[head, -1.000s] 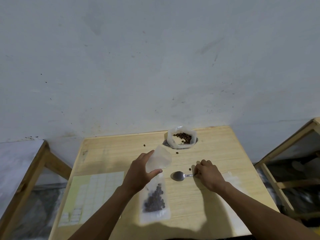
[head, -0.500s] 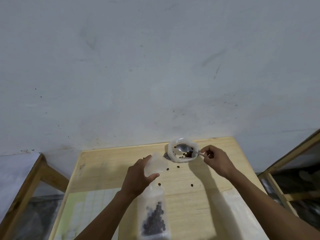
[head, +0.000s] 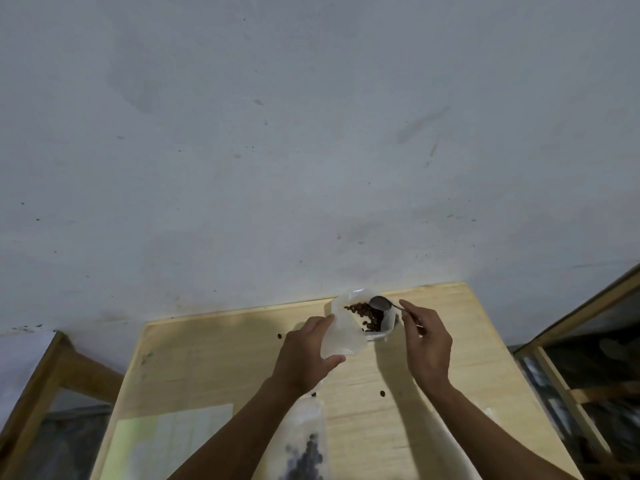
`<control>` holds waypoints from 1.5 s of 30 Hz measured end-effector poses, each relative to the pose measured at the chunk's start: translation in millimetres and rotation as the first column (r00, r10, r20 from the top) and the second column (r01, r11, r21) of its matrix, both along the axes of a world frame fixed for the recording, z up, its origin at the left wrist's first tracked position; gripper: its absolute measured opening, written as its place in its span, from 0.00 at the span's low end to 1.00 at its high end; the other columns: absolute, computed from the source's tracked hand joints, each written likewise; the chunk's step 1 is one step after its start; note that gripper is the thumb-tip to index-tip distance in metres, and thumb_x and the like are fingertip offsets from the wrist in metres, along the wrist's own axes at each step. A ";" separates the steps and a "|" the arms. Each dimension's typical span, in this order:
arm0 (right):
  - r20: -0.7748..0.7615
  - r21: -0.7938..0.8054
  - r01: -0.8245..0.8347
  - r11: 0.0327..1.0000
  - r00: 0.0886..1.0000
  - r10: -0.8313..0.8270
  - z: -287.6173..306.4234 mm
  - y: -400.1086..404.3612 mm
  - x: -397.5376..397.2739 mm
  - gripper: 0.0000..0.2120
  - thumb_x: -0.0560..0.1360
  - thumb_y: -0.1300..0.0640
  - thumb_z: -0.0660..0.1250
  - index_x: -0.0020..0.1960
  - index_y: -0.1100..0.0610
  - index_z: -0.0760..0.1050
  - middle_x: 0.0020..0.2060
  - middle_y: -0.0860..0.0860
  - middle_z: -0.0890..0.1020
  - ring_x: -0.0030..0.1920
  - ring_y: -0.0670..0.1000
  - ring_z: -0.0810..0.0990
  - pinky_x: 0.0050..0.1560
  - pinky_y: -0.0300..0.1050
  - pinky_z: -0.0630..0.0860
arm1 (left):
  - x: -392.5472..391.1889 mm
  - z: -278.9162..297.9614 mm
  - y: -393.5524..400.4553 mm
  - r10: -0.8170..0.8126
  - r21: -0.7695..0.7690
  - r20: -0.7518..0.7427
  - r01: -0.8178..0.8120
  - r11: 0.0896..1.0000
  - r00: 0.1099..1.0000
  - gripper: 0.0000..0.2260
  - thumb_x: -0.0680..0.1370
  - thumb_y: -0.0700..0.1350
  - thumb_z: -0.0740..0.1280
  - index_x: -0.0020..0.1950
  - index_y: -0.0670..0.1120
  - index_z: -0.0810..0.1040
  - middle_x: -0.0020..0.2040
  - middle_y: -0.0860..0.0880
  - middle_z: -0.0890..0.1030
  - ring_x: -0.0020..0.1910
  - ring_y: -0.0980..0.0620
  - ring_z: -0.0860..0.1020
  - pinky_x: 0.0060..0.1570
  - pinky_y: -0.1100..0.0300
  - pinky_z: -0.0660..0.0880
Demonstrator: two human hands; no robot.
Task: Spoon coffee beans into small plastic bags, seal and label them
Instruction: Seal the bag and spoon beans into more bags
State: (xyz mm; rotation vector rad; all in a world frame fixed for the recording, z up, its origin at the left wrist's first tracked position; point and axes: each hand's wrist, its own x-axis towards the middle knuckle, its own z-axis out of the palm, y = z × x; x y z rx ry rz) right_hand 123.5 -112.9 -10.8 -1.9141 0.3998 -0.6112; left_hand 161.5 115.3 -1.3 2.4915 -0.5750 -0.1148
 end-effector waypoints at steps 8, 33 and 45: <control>-0.111 0.165 0.166 0.972 0.983 -0.149 -26.0 14.4 4.5 0.11 0.81 0.62 0.61 0.57 0.55 0.80 0.52 0.48 0.79 0.54 0.45 0.78 0.57 0.44 0.74 | 10.5 -6.0 -11.4 -0.054 0.062 -0.040 0.056 0.996 0.998 0.37 0.71 0.60 0.72 0.77 0.50 0.65 0.72 0.53 0.72 0.65 0.51 0.75 0.64 0.53 0.72; -0.396 0.515 0.285 0.809 0.916 -0.071 -11.8 3.7 19.6 0.13 0.79 0.66 0.58 0.50 0.61 0.82 0.40 0.53 0.78 0.39 0.50 0.73 0.40 0.41 0.70 | 4.3 -12.3 -8.0 -0.022 0.091 -0.016 0.024 0.996 1.000 0.37 0.70 0.60 0.73 0.76 0.52 0.65 0.69 0.54 0.76 0.63 0.53 0.76 0.62 0.55 0.74; -0.290 0.531 0.258 0.807 0.950 -0.114 31.1 -3.3 12.3 0.12 0.78 0.65 0.60 0.45 0.57 0.82 0.40 0.52 0.80 0.37 0.51 0.73 0.41 0.44 0.71 | 7.0 -6.6 -2.5 0.087 0.189 0.040 -0.093 0.978 0.995 0.38 0.70 0.64 0.68 0.76 0.51 0.64 0.67 0.54 0.75 0.61 0.51 0.76 0.62 0.54 0.69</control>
